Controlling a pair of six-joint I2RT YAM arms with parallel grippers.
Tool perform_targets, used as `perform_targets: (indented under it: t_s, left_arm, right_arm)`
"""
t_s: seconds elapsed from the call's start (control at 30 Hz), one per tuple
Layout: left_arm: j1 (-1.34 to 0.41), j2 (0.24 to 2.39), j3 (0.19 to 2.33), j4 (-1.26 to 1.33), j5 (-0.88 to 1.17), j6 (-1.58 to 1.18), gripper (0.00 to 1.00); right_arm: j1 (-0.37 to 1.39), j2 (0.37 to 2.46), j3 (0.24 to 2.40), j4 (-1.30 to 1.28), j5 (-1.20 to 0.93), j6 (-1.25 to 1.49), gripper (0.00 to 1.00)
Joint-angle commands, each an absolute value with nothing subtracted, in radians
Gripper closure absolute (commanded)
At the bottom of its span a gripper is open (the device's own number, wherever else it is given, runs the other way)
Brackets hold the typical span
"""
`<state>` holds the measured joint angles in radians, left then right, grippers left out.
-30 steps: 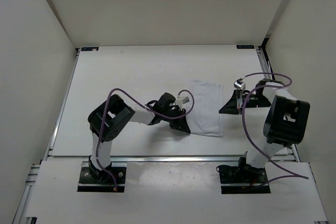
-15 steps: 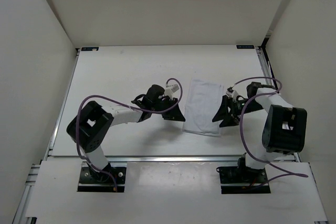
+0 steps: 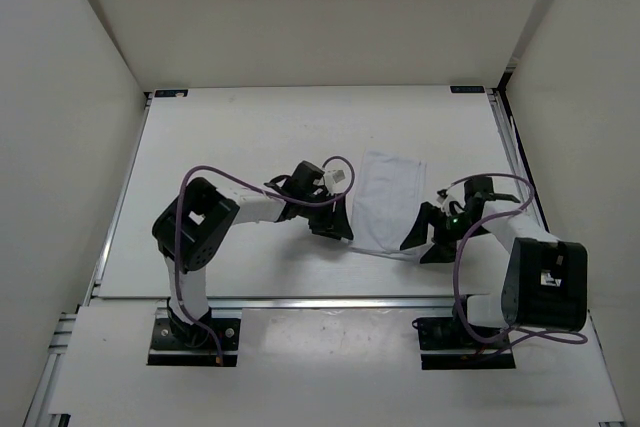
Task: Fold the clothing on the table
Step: Fold the skirt
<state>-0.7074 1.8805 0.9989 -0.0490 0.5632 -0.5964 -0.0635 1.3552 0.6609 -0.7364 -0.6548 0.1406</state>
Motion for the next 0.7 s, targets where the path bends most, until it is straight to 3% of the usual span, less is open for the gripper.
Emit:
perform_targets:
  t_s: [0.0, 0.33, 0.67]
  left_arm:
    - [-0.727, 1.882, 1.026, -0.081, 0.546, -0.571, 0.42]
    - [-0.724, 1.914, 1.037, 0.015, 0.555, -0.64, 0.42]
    - [-0.756, 1.904, 0.982, 0.155, 0.597, -0.748, 0.45]
  right_arm:
    - [-0.083, 1.355, 0.652, -0.675, -0.568, 0.239, 0.18]
    - [-0.104, 1.515, 0.626, -0.643, -0.548, 0.272, 0.19]
    - [-0.106, 1.499, 0.563, -0.502, -0.557, 0.322, 0.29]
